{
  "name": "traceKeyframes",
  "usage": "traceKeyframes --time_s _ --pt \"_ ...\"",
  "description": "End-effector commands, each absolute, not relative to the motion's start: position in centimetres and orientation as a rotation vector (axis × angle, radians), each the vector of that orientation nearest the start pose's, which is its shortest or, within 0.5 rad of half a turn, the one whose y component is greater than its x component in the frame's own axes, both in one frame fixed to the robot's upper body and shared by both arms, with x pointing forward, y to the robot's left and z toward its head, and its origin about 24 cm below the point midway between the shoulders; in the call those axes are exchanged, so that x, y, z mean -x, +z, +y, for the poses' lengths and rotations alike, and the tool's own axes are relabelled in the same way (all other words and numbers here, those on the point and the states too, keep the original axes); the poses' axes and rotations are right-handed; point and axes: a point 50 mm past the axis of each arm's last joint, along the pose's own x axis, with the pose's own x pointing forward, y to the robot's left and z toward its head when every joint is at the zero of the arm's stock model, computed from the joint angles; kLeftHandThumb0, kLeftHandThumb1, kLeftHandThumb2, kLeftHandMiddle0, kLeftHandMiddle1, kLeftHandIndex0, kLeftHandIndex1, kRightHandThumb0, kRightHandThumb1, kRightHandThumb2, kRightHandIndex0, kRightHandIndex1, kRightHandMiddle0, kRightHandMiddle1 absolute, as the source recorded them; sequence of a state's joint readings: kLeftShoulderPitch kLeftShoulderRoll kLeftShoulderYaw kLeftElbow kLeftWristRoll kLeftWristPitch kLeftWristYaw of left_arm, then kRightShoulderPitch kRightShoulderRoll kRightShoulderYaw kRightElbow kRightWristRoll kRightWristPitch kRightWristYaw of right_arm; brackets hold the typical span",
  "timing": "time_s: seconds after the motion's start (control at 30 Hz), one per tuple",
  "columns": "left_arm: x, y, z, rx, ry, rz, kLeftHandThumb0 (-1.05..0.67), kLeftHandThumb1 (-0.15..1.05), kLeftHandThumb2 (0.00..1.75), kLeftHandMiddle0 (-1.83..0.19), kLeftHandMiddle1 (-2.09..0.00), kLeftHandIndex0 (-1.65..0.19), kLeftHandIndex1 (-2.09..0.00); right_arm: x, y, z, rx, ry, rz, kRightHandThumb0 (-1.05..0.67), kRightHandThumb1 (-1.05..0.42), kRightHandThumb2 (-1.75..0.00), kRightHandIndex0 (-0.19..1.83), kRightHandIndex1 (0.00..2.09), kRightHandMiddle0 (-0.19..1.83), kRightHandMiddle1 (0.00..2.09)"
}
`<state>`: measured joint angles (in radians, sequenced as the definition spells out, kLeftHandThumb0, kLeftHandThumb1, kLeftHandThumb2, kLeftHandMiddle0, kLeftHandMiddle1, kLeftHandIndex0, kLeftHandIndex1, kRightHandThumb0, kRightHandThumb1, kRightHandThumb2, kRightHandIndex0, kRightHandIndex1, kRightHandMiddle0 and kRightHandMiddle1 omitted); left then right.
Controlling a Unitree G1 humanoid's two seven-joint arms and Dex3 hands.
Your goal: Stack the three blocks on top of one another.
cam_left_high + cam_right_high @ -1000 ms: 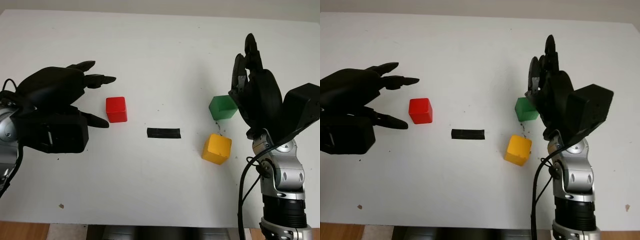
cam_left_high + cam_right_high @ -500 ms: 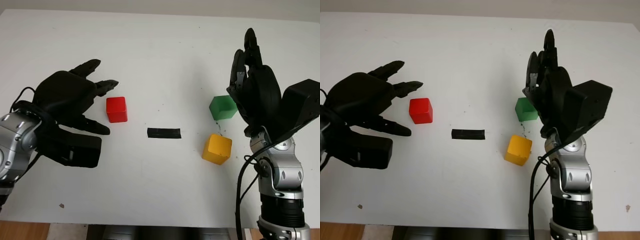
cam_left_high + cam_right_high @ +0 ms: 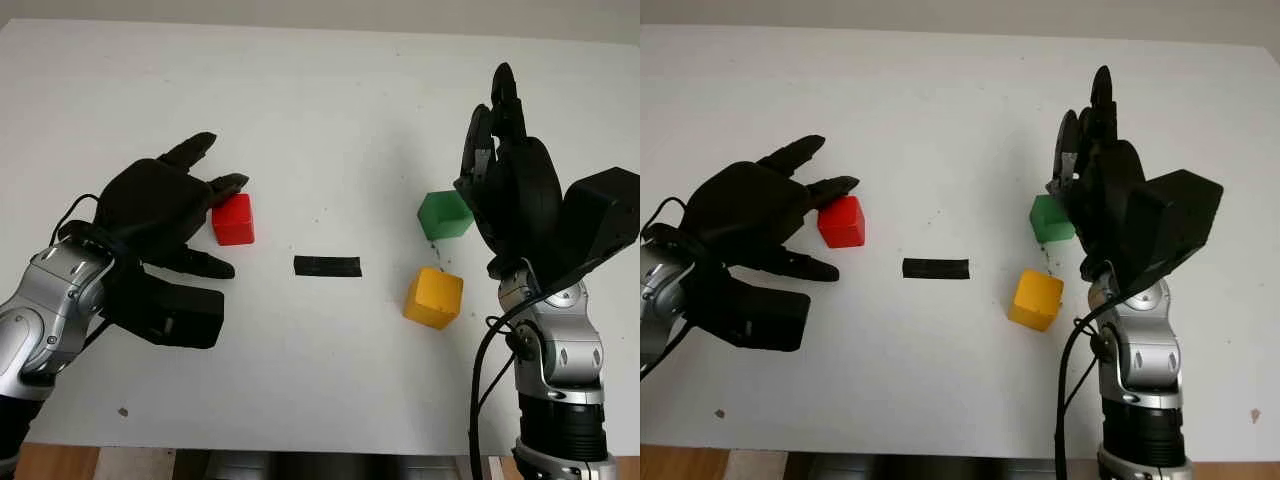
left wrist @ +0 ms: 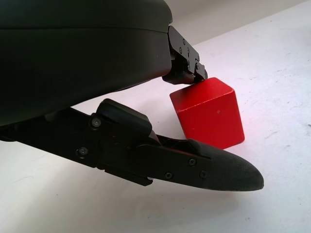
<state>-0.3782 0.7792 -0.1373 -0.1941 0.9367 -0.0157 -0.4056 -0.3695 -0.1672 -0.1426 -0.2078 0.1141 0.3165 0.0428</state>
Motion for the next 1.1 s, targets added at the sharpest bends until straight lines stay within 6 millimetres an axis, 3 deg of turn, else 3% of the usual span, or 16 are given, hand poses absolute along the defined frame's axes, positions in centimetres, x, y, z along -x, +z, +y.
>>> traceKeyframes --time_s 0.0,0.27,0.3,0.37,0.4,0.57,0.77,1.07 --pt "-29.5 18.6 19.8 -1.792 -0.214 -0.248 -0.97 1.05 0.25 0.06 -0.06 -0.34 -0.08 -30.0 17.1 -17.8 0.039 0.02 -0.295 -0.71 -1.05 -0.78 -0.19 0.0 -0.19 0.0" --pt "-29.8 18.2 19.7 -1.797 -0.209 -0.297 -0.88 1.05 0.24 -0.02 -0.07 -0.48 -0.18 -29.9 17.0 -17.9 0.044 0.016 -0.295 -0.72 -1.05 -0.76 -0.19 0.0 -0.19 0.0" --pt "-29.8 18.1 19.7 -1.797 -0.211 -0.299 -0.87 1.05 0.25 -0.04 -0.07 -0.46 -0.27 -29.9 16.9 -18.0 0.045 0.017 -0.295 -0.72 -1.05 -0.76 -0.19 0.0 -0.19 0.0" --pt "-29.9 18.0 19.9 -1.8 -0.217 -0.298 -0.82 1.05 0.27 -0.07 -0.06 -0.25 -0.78 -29.9 16.9 -17.9 0.048 0.016 -0.294 -0.71 -1.05 -0.76 -0.19 0.0 -0.19 0.0" --pt "-30.0 18.0 19.9 -1.803 -0.218 -0.295 -0.8 1.05 0.27 -0.08 -0.06 -0.2 -0.92 -30.0 16.8 -18.0 0.053 0.019 -0.293 -0.71 -1.05 -0.76 -0.19 0.0 -0.19 0.0" --pt "-30.2 17.9 20.0 -1.821 -0.212 -0.297 -0.68 1.05 0.23 -0.15 -0.07 -0.21 -1.25 -30.0 16.7 -17.8 0.053 0.028 -0.285 -0.7 -1.05 -0.77 -0.19 0.0 -0.19 0.0" --pt "-30.4 17.7 20.2 -1.842 -0.195 -0.357 -0.46 1.05 0.15 -0.29 -0.09 -0.24 -1.46 -29.9 16.6 -17.7 0.045 0.024 -0.287 -0.68 -1.05 -0.78 -0.19 0.0 -0.19 0.0" --pt "-30.7 17.9 20.8 -1.78 -0.181 -0.374 -0.42 1.02 0.06 -0.41 -0.13 -0.31 -1.43 -29.9 16.3 -17.4 0.045 0.013 -0.283 -0.64 -1.05 -0.78 -0.19 0.0 -0.19 0.0"
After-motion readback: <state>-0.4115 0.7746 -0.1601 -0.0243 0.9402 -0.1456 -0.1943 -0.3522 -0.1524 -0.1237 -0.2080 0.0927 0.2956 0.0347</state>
